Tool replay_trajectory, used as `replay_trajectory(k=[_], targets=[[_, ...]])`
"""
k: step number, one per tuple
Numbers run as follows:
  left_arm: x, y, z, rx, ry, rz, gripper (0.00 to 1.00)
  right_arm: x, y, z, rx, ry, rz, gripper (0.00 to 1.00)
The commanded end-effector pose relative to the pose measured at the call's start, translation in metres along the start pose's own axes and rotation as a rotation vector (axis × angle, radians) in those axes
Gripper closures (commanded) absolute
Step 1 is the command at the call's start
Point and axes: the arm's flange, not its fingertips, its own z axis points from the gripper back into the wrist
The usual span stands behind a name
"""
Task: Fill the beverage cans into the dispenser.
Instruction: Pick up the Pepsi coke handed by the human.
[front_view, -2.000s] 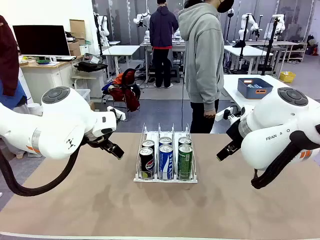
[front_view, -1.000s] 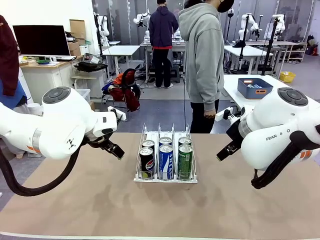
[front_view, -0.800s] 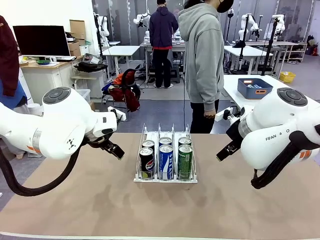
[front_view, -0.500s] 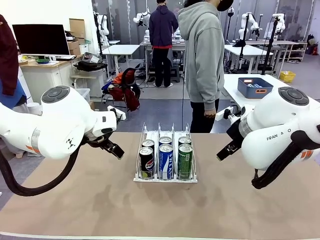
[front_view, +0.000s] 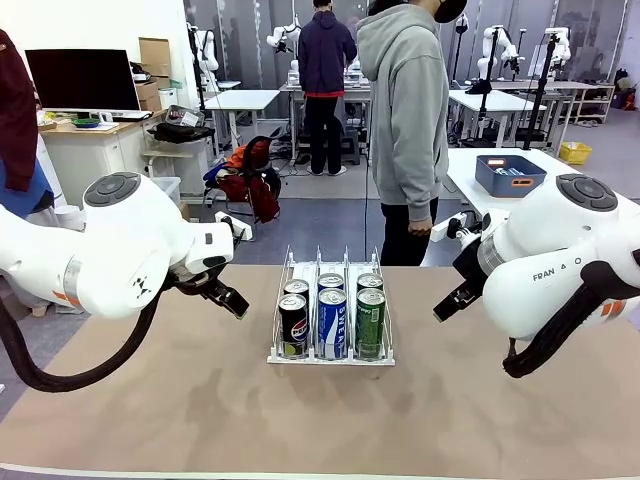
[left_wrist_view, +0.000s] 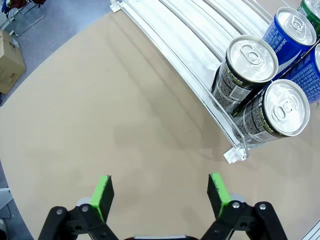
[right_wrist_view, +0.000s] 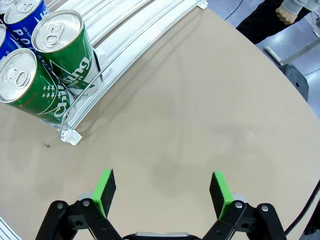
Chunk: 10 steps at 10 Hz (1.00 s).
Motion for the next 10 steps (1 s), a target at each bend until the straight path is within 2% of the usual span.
replay_trajectory(k=[1,2,3,4,6,8,9,10], targets=[[-0.017,-0.005,0.024,-0.057,0.091,-0.021,0.0,-0.009,0.024,0.015,0.077,0.051,-0.004,0.0],[-0.02,-0.036,0.032,-0.11,0.101,0.053,0.0,-0.013,-0.002,0.036,0.152,0.085,0.098,0.0],[-0.018,-0.039,0.041,-0.164,0.124,0.024,0.0,-0.01,-0.008,0.05,0.195,0.085,0.097,0.0],[-0.026,-0.017,0.064,-0.221,0.162,-0.047,0.0,-0.011,0.016,0.061,0.243,0.075,0.055,0.0],[0.006,0.001,0.078,-0.32,0.112,-0.045,0.0,0.016,-0.016,0.083,0.298,0.065,0.147,0.0],[-0.01,0.007,0.129,-0.405,0.107,-0.086,0.0,0.002,-0.015,0.134,0.342,0.061,0.14,0.0],[-0.005,0.009,0.142,-0.417,0.062,-0.089,0.0,0.006,-0.035,0.155,0.331,0.019,0.164,0.0],[-0.002,0.022,0.167,-0.43,0.038,-0.109,0.0,0.005,-0.039,0.176,0.332,-0.012,0.15,0.0]])
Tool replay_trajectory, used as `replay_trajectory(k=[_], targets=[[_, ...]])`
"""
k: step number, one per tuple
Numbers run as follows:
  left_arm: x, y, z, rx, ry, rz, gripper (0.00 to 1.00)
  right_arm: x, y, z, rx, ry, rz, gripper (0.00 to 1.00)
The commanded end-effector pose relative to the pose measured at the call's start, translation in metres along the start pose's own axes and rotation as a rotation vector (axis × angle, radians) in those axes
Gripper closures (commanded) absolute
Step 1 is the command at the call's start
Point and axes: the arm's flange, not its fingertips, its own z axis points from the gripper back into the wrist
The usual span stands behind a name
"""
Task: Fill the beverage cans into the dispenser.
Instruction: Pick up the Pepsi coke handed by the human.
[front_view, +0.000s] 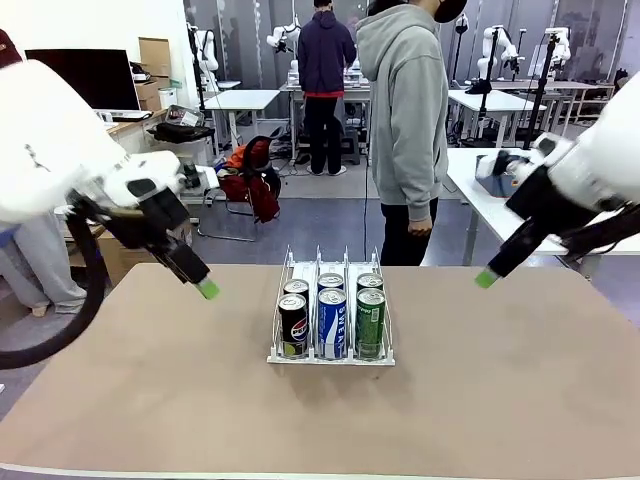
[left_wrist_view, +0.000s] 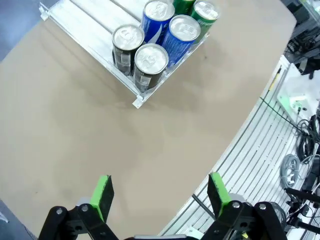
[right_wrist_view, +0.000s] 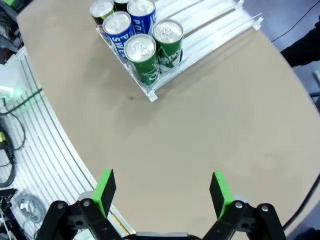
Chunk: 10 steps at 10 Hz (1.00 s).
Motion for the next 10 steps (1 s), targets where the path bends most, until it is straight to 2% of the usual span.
replay_trajectory(k=[1,2,4,5,6,8,9,10], targets=[[0.001,0.012,0.043,-0.018,-0.053,-0.032,0.0,-0.005,-0.004,0.036,0.011,-0.074,0.01,0.0],[0.012,0.015,0.06,0.012,-0.091,-0.01,0.0,-0.002,-0.014,0.066,0.0,-0.088,0.022,0.0],[0.008,0.007,0.092,0.023,-0.115,0.083,0.0,-0.004,-0.007,0.11,-0.021,-0.115,0.021,0.0],[0.013,0.012,0.108,0.025,-0.175,0.101,0.0,0.002,-0.013,0.123,-0.025,-0.157,0.036,0.0],[0.016,0.021,0.126,0.022,-0.203,0.091,0.0,0.007,-0.013,0.136,-0.03,-0.2,0.019,0.0],[0.01,0.017,0.141,0.018,-0.269,0.118,0.0,0.009,-0.031,0.157,-0.015,-0.228,0.004,0.0],[0.004,0.018,0.14,0.017,-0.264,0.093,0.0,0.005,-0.03,0.153,-0.025,-0.252,-0.029,0.0],[0.016,0.019,0.142,0.045,-0.234,0.101,0.0,0.008,-0.015,0.158,-0.058,-0.21,-0.007,0.0]])
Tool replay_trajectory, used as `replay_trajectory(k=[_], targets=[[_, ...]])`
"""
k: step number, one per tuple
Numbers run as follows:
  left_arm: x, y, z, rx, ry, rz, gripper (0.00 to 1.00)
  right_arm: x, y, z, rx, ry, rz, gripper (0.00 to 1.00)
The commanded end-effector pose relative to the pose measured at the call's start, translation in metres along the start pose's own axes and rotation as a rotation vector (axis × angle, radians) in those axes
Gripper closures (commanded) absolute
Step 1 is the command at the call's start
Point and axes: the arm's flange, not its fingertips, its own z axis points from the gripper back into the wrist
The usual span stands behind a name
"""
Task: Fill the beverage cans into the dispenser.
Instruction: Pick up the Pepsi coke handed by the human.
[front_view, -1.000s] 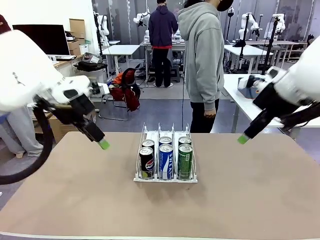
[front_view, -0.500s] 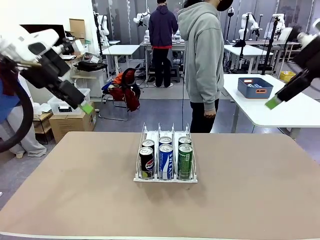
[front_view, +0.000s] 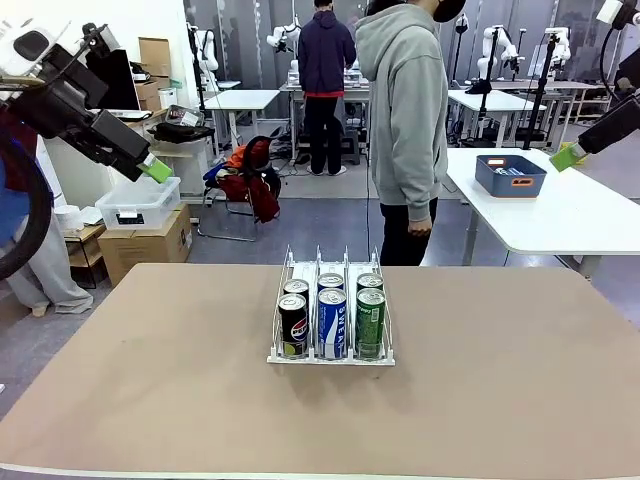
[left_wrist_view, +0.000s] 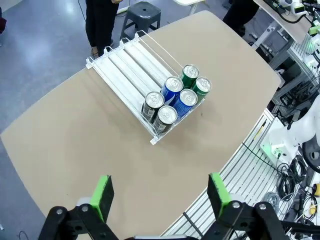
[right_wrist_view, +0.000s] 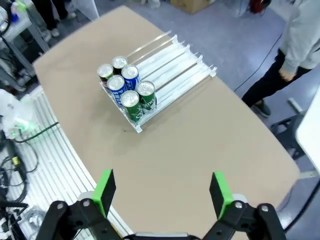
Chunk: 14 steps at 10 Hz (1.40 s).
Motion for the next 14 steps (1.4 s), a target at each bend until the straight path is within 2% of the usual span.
replay_trajectory(k=[1,5,7,8,11,14], targets=[[0.001,0.002,-0.006,0.002,0.018,-0.002,0.0,0.0,0.007,-0.003,-0.003,0.013,0.02,0.0],[0.001,-0.001,-0.006,0.002,0.014,-0.003,0.0,0.004,0.008,-0.002,-0.01,0.011,0.016,0.0],[0.02,0.002,0.029,-0.123,-0.001,0.019,0.0,0.021,-0.009,0.027,0.01,0.028,0.008,0.0],[0.024,-0.002,0.05,-0.142,-0.027,0.005,0.0,0.028,-0.013,0.04,0.009,0.028,0.0,0.0],[0.041,-0.004,0.09,-0.058,-0.072,-0.016,0.0,0.052,-0.02,0.083,-0.093,0.008,-0.003,0.0],[0.037,-0.015,0.115,-0.019,-0.12,-0.041,0.0,0.051,-0.035,0.114,-0.129,-0.085,-0.055,0.0]])
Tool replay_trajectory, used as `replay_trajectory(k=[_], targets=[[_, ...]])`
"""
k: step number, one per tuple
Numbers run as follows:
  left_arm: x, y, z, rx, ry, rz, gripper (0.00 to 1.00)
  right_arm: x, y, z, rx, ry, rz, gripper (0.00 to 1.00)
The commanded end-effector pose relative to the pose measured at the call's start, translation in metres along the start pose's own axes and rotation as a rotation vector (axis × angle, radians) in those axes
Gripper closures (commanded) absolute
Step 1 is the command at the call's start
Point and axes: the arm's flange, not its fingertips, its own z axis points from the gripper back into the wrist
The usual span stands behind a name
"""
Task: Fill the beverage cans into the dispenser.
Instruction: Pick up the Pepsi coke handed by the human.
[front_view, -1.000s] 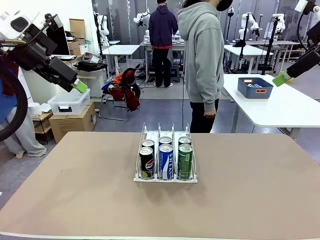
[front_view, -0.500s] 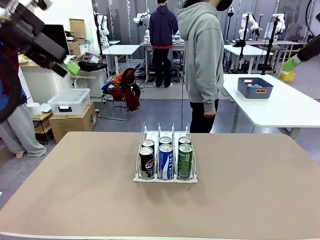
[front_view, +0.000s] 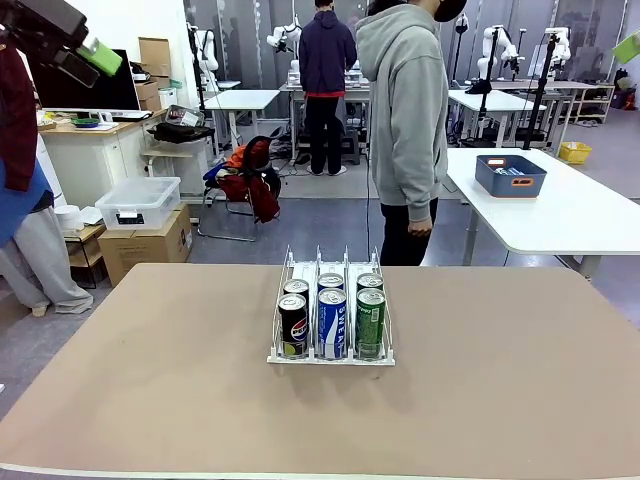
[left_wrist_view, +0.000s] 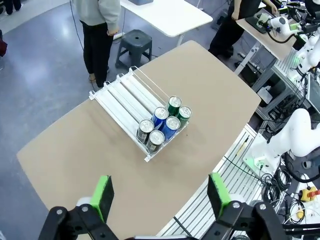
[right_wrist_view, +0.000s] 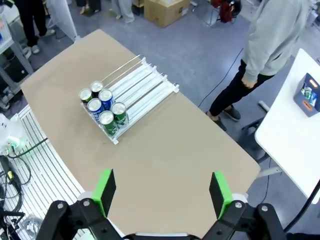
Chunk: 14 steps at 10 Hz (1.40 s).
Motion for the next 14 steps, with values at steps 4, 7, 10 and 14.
replay_trajectory(k=[4,7,10,14], targets=[[-0.0118,0.0023,-0.0001,0.042,-0.043,-0.088,0.0,0.0013,-0.0078,0.0023,-0.002,-0.049,-0.059,0.0],[-0.0114,0.0031,-0.0018,0.035,-0.057,-0.092,0.0,0.002,-0.008,0.0017,0.001,-0.061,-0.073,0.0],[-0.0047,0.003,0.0026,0.032,-0.032,-0.077,0.0,0.0,-0.0069,0.0037,0.002,-0.03,-0.037,0.0],[-0.0047,0.003,0.0026,0.032,-0.032,-0.077,0.0,0.0,-0.0069,0.0037,0.002,-0.03,-0.037,0.0]])
